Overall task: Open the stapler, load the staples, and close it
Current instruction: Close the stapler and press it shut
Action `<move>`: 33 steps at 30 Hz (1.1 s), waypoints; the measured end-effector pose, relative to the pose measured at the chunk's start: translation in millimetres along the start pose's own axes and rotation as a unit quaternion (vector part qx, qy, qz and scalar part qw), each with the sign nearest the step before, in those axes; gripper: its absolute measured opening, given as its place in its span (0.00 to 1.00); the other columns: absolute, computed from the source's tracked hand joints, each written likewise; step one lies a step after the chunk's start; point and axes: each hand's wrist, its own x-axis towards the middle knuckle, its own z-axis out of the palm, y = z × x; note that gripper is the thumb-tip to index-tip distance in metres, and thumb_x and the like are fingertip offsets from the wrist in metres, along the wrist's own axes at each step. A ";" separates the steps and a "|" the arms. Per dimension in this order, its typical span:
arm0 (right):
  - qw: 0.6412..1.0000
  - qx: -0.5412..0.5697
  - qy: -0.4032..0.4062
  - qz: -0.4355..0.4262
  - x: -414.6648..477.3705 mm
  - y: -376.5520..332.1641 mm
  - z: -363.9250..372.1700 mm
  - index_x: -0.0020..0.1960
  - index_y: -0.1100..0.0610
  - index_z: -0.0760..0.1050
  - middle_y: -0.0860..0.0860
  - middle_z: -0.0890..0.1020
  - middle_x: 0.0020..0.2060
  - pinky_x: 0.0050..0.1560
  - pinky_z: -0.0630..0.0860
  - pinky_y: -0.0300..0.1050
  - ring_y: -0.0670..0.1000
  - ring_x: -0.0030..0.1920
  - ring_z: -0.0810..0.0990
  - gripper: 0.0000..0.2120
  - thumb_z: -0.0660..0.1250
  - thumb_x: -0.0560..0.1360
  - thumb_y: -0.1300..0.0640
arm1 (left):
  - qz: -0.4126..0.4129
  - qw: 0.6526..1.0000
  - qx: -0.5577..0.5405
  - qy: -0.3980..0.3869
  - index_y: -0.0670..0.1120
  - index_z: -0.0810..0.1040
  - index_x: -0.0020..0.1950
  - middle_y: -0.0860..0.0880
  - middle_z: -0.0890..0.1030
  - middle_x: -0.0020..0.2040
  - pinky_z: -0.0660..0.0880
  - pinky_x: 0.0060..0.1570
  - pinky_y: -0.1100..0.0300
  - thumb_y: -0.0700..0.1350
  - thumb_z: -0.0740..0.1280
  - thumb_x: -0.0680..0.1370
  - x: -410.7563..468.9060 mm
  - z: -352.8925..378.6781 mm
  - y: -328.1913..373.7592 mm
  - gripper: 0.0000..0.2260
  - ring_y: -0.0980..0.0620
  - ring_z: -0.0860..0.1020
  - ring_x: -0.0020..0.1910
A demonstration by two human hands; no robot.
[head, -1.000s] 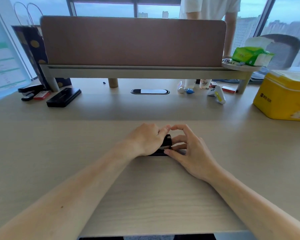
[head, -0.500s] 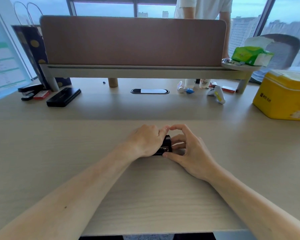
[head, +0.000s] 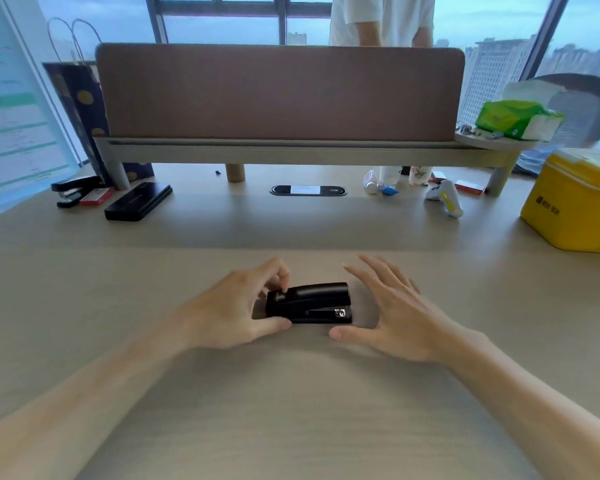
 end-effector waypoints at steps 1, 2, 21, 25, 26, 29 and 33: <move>0.999 -0.026 -0.031 0.009 3.1 3.1 0.9 0.82 0.41 0.52 0.45 0.52 0.83 0.83 0.48 0.53 0.48 0.83 0.45 0.55 0.56 0.63 0.15 | -0.009 1.000 -0.001 0.003 0.55 0.70 0.52 0.61 0.82 0.51 0.79 0.52 0.50 0.49 0.77 0.74 -0.5 1.3 -3.0 0.16 0.48 0.83 0.45; 0.998 -0.047 -0.050 0.013 5.9 5.4 2.7 0.83 0.42 0.50 0.45 0.50 0.84 0.83 0.45 0.55 0.49 0.84 0.44 0.57 0.51 0.62 0.14 | -0.013 1.000 -0.001 0.009 0.55 0.70 0.52 0.62 0.82 0.51 0.80 0.50 0.53 0.48 0.76 0.75 0.4 1.7 -5.0 0.16 0.46 0.83 0.43; 0.995 -0.078 -0.064 -0.006 83.7 20.4 11.5 0.83 0.39 0.43 0.41 0.45 0.84 0.82 0.39 0.62 0.46 0.84 0.41 0.55 0.38 0.62 0.15 | -0.203 0.940 0.056 0.269 0.49 0.68 0.47 0.42 0.82 0.45 0.69 0.39 0.55 0.47 0.73 0.76 175.1 -12.3 -122.7 0.13 0.40 0.77 0.43; 0.994 -0.086 -0.069 -0.007 85.8 21.4 13.3 0.83 0.38 0.42 0.40 0.44 0.84 0.82 0.39 0.62 0.46 0.84 0.39 0.51 0.42 0.66 0.16 | -0.226 0.933 0.064 0.272 0.47 0.69 0.51 0.44 0.78 0.50 0.69 0.44 0.52 0.47 0.72 0.78 191.5 -6.8 -133.6 0.12 0.42 0.72 0.48; 0.994 -0.086 -0.069 -0.007 86.0 21.3 13.5 0.83 0.38 0.42 0.40 0.44 0.84 0.82 0.39 0.62 0.46 0.83 0.39 0.51 0.42 0.66 0.16 | -0.226 0.933 0.063 0.273 0.46 0.70 0.52 0.44 0.78 0.50 0.69 0.45 0.52 0.47 0.72 0.78 194.3 -6.0 -134.7 0.12 0.42 0.72 0.48; 0.994 -0.088 -0.068 -0.009 86.6 22.2 13.7 0.83 0.38 0.42 0.40 0.44 0.84 0.82 0.39 0.62 0.46 0.84 0.39 0.50 0.43 0.67 0.16 | -0.218 0.933 0.071 0.278 0.45 0.70 0.53 0.42 0.78 0.51 0.70 0.45 0.52 0.46 0.72 0.78 198.7 -5.2 -135.0 0.12 0.41 0.73 0.48; 0.994 -0.090 -0.068 -0.009 86.6 20.7 13.9 0.83 0.38 0.42 0.40 0.44 0.84 0.82 0.39 0.62 0.46 0.84 0.39 0.50 0.43 0.67 0.16 | -0.222 0.935 0.064 0.269 0.46 0.70 0.54 0.41 0.80 0.53 0.71 0.45 0.52 0.49 0.72 0.78 196.2 -6.0 -136.1 0.13 0.41 0.74 0.49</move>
